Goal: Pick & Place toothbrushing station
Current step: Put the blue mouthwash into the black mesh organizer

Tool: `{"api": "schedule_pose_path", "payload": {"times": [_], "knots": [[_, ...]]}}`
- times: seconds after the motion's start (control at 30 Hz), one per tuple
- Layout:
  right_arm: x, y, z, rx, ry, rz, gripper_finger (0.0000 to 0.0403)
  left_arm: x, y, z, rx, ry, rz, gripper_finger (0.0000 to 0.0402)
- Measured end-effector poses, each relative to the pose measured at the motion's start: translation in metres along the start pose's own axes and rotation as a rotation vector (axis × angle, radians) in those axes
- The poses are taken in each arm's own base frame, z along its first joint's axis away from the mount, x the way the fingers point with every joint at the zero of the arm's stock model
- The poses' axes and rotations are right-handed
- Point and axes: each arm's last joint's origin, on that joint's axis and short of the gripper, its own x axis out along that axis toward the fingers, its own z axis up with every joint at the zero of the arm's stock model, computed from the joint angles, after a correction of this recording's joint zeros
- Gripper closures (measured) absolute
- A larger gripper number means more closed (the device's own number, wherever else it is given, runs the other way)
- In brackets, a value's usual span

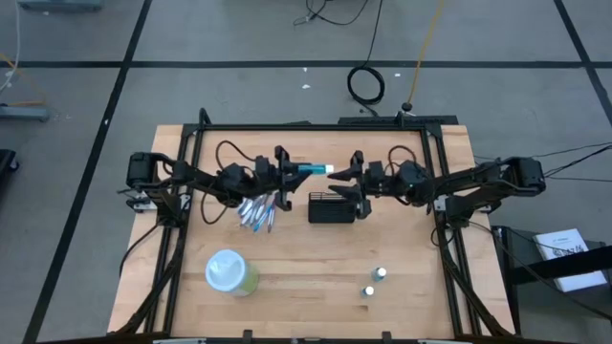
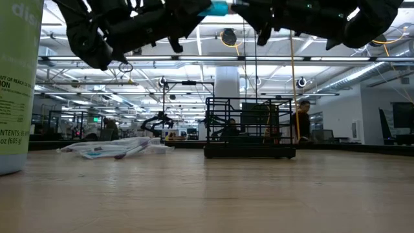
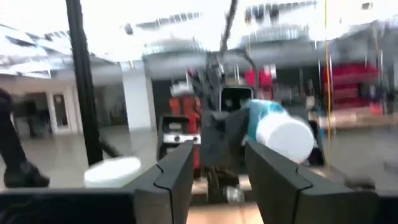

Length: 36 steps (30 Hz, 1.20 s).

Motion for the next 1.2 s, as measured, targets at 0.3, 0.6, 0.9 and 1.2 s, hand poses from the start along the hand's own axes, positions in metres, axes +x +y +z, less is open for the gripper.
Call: {"api": "schedule_pose_path", "payload": {"times": [0.3, 0.6, 0.9, 1.2], "knots": [[0.006, -0.006, -0.014, -0.016, -0.128, -0.093, 0.0259, 0.018, -0.005, 0.009, 0.062, -0.046, -0.061, 0.0324], [0.016, -0.003, 0.001, -0.075, -0.285, -0.044, 0.0259, 0.022, -0.005, 0.010, 0.064, -0.047, -0.060, 0.0324], [0.023, -0.002, 0.009, -0.118, -0.316, -0.043, 0.0278, 0.024, -0.005, 0.013, 0.079, -0.068, -0.062, 0.0324], [0.023, -0.001, 0.009, -0.172, -0.311, -0.049, 0.0316, 0.024, -0.006, 0.014, 0.080, -0.074, -0.067, 0.0323]]}}
